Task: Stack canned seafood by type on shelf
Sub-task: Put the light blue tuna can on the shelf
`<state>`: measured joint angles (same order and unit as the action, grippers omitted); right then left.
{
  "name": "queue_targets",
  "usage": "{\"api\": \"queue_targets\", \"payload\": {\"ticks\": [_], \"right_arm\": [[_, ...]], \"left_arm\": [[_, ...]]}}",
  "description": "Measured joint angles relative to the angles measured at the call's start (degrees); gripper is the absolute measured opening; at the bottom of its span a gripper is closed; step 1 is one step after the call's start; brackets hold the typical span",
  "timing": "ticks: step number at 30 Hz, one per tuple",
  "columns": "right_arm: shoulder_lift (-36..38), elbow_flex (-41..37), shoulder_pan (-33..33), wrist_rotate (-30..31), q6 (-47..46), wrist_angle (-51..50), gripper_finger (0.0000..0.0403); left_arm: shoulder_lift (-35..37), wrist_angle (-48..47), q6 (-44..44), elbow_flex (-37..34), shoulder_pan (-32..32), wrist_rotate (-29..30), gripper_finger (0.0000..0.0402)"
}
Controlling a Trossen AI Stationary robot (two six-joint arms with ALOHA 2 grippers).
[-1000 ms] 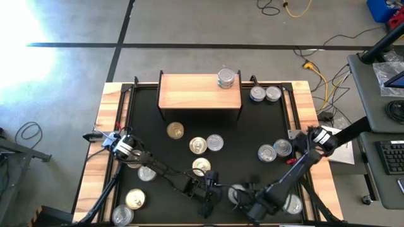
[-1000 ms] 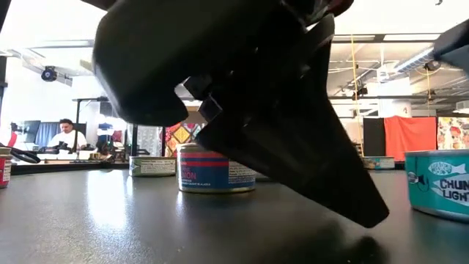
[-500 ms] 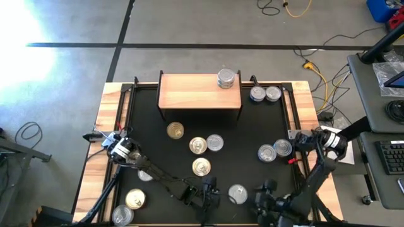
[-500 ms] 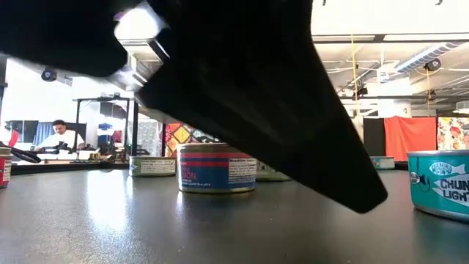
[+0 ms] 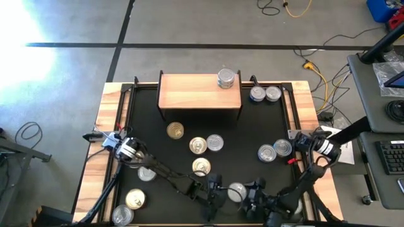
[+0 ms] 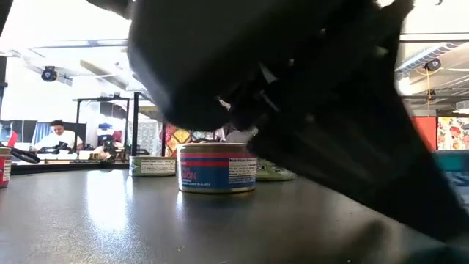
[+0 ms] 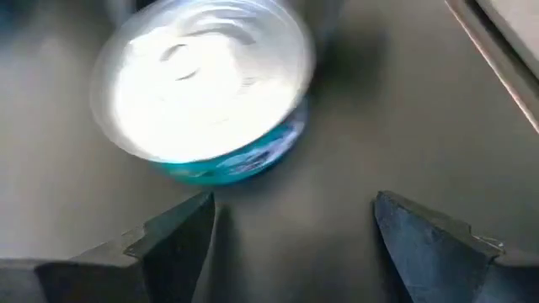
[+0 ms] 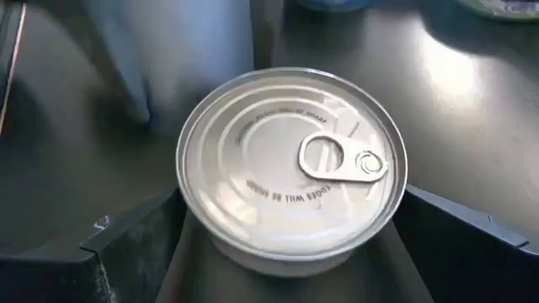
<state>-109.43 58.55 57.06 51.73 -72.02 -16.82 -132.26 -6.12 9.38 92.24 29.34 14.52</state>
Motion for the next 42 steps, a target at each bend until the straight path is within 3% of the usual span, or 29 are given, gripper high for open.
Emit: {"api": "queue_targets", "payload": {"ticks": [5,18,30,36,42], "right_arm": [[-1.75,-0.53,-2.25,0.97,5.50,5.78,0.0400],[-2.48,-0.44,-5.24,1.70,11.10,8.85,0.0400],[-3.15,-0.95,-8.53,1.95,11.98,12.00,0.0401],[-3.19,-1.56,-8.76,1.84,10.20,13.55,0.0400],[-3.17,-1.56,-8.58,1.29,11.60,13.03,0.0400]], "left_arm": [[-0.38,2.42,0.34,-0.11,0.26,0.41,0.0314],[-1.24,6.30,1.44,-0.24,1.56,0.40,0.0314],[-5.89,5.04,-2.72,6.87,1.36,-4.16,0.0313],[-2.42,-8.32,0.08,8.73,3.02,0.54,0.0313],[5.41,-18.97,-1.14,6.11,6.93,11.36,0.0314]]}}
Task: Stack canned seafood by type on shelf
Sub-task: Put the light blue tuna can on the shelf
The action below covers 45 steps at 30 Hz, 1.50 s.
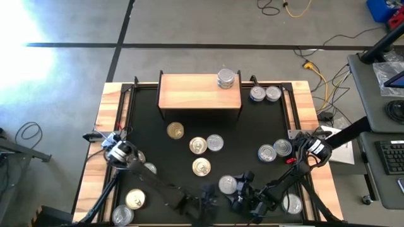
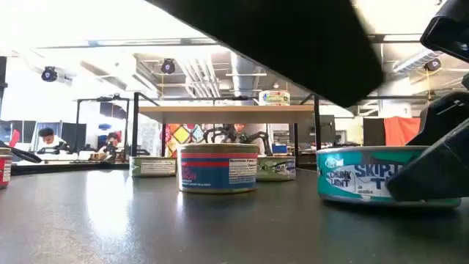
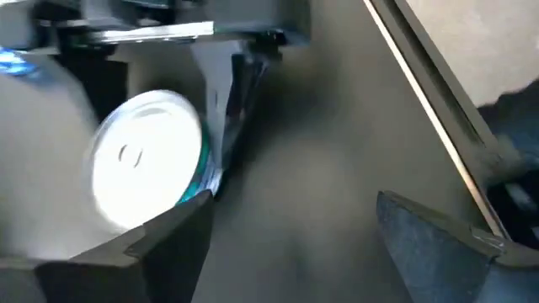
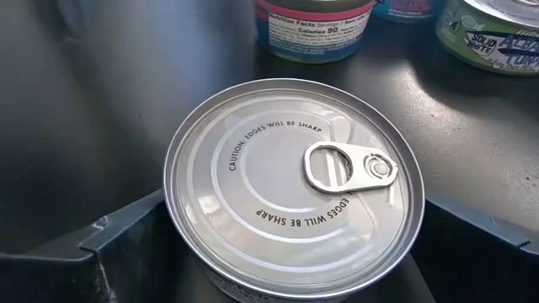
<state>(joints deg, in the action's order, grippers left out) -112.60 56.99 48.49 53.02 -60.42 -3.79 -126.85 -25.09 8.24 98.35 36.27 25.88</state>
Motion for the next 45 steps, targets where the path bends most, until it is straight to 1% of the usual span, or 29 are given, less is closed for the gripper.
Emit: {"api": "queue_targets", "payload": {"ticks": [2,6,10,12,13,17,22,28,32,36,38,41,43,45], "right_arm": [[0.02,-0.02,0.00,-0.13,0.52,-0.10,0.0400],[0.04,-0.07,0.05,-0.46,2.38,0.04,0.0400],[0.04,-0.09,0.09,-0.69,3.86,0.61,0.0400],[0.09,-0.09,0.11,-0.81,4.37,0.65,0.0400],[0.09,-0.09,0.11,-0.81,4.67,0.71,0.0400],[0.09,-0.11,-0.09,-0.85,6.62,1.34,0.0400],[0.24,-0.15,-0.26,-1.02,6.42,1.53,0.0400],[0.33,-0.16,-0.28,-1.23,6.76,1.58,0.0400],[0.33,-0.19,-0.28,-1.19,6.81,2.01,0.0400],[0.31,0.06,-0.35,-1.26,7.26,2.23,0.0400],[0.49,0.15,-0.35,-1.84,7.84,2.64,0.0394],[1.57,0.28,-0.51,-3.53,9.68,2.81,0.0379],[3.33,0.23,-0.96,-4.05,10.64,1.27,0.0373],[5.15,0.17,-1.79,-5.59,11.22,0.16,0.0372]], "left_arm": [[2.94,0.56,0.08,-3.01,-0.50,1.06,0.0314],[7.37,6.70,1.39,-10.65,-3.71,3.80,0.0314],[7.70,14.37,3.82,-18.03,-7.25,3.83,0.0314],[7.06,19.31,5.11,-20.18,-8.57,4.49,0.0314],[6.56,20.33,5.67,-20.85,-8.98,5.48,0.0314],[3.81,21.38,6.94,-20.86,-9.29,10.47,0.0314],[0.60,20.97,6.27,-16.88,-9.03,8.06,0.0313],[-3.52,18.42,5.51,-10.74,-8.35,7.84,0.0313],[-4.80,16.58,5.76,-8.71,-8.33,7.27,0.0313],[-4.21,15.91,5.83,-8.70,-8.26,6.34,0.0313],[-3.24,13.74,6.24,-8.77,-8.01,5.43,0.0313],[-1.01,8.58,6.59,-8.87,-7.11,5.66,0.0314],[1.62,7.12,4.31,-10.37,-6.32,6.27,0.0314],[5.20,7.48,1.23,-13.32,-5.54,6.66,0.0314]]}}
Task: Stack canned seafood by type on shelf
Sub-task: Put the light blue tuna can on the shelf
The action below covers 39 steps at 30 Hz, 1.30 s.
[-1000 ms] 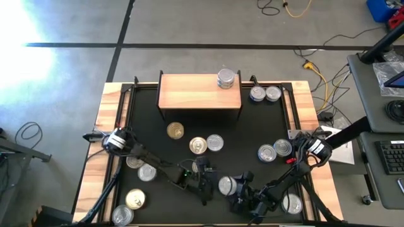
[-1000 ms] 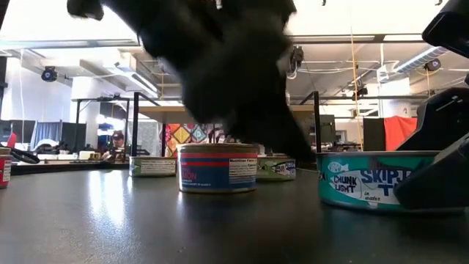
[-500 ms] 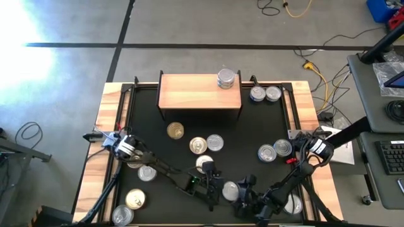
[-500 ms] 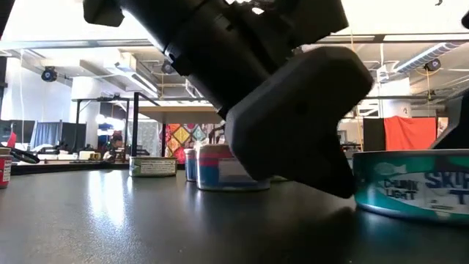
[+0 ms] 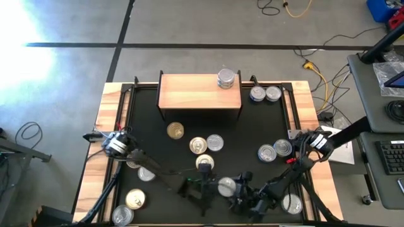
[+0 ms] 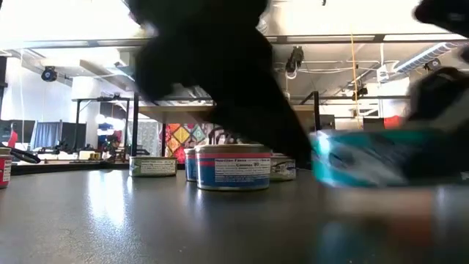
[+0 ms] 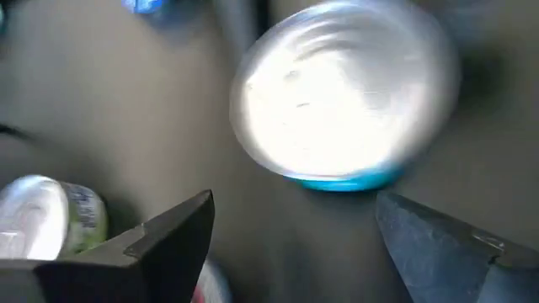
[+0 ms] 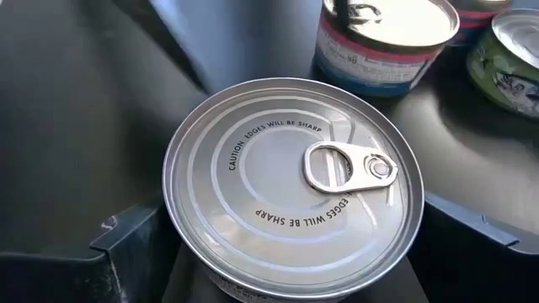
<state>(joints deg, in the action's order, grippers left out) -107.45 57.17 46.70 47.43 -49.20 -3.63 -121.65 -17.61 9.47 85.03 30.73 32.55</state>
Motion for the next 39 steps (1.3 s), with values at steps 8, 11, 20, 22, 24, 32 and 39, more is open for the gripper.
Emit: {"api": "queue_targets", "payload": {"ticks": [8,11,20,22,24,32,39], "right_arm": [[10.75,-0.02,-6.05,-3.64,6.67,-12.37,0.0372],[16.50,-0.02,-10.10,-5.69,14.64,-12.98,0.0372],[33.06,0.02,-27.86,-9.86,40.58,-14.89,0.0371],[35.21,0.02,-33.02,-14.51,44.96,-14.94,0.0371],[36.46,0.00,-38.31,-18.58,49.20,-14.55,0.0371],[36.93,-0.02,-57.23,-35.71,59.62,-13.34,0.0377],[36.53,-0.02,-67.32,-46.49,64.10,-12.52,0.0378]], "left_arm": [[18.88,13.94,-0.97,-23.48,-1.73,1.24,0.0311],[24.83,21.30,-3.06,-31.16,-3.43,-1.89,0.0311],[38.63,32.70,-11.98,-41.44,-14.05,-13.87,0.0311],[40.24,33.27,-14.51,-40.88,-16.61,-13.76,0.0311],[41.23,32.67,-16.36,-40.16,-19.43,-13.94,0.0311],[41.60,33.10,-18.23,-36.06,-35.30,-38.27,0.0311],[39.28,33.65,-18.42,-32.78,-42.72,-45.04,0.0311]]}}
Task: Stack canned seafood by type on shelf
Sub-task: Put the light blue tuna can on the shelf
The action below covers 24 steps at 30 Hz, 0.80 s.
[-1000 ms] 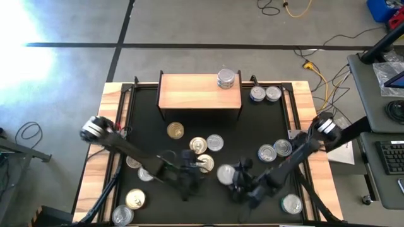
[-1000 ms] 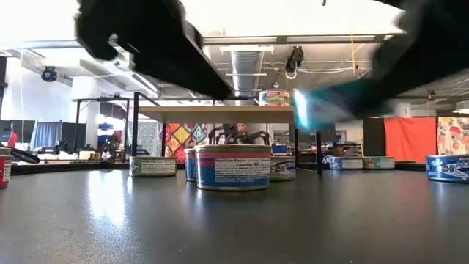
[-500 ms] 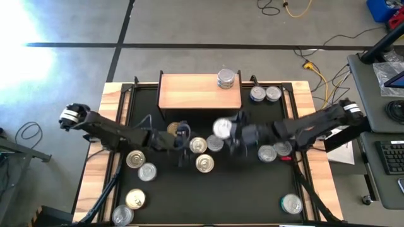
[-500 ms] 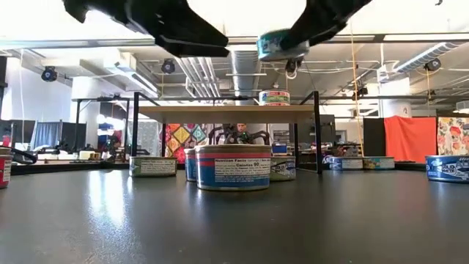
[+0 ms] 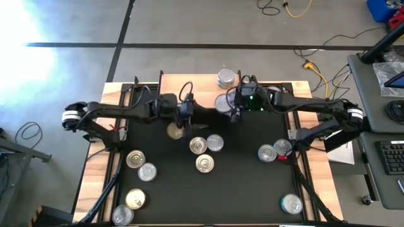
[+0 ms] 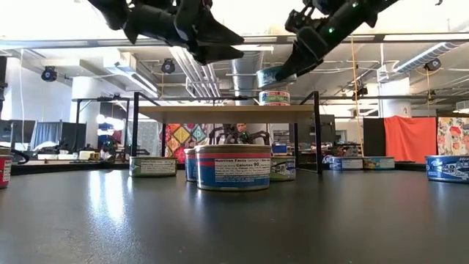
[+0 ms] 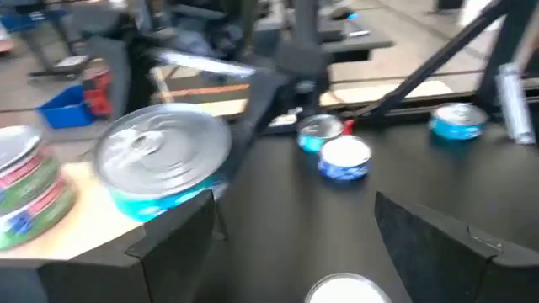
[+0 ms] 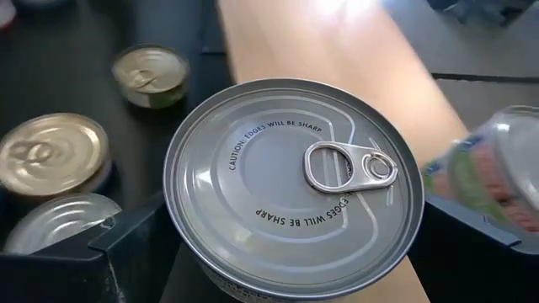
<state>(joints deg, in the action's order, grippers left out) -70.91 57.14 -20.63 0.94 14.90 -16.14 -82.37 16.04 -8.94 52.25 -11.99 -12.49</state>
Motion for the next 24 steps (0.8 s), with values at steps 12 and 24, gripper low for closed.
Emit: {"api": "queue_targets", "payload": {"ticks": [12,24], "right_arm": [[-4.43,0.00,-7.60,-10.70,4.74,1.50,0.0378],[-7.75,0.11,-9.45,-11.07,6.85,4.53,0.0379]], "left_arm": [[-14.08,-9.00,-4.52,16.29,-5.19,-8.50,0.0310],[-21.77,-9.31,-6.25,23.81,-10.58,-10.82,0.0310]]}}
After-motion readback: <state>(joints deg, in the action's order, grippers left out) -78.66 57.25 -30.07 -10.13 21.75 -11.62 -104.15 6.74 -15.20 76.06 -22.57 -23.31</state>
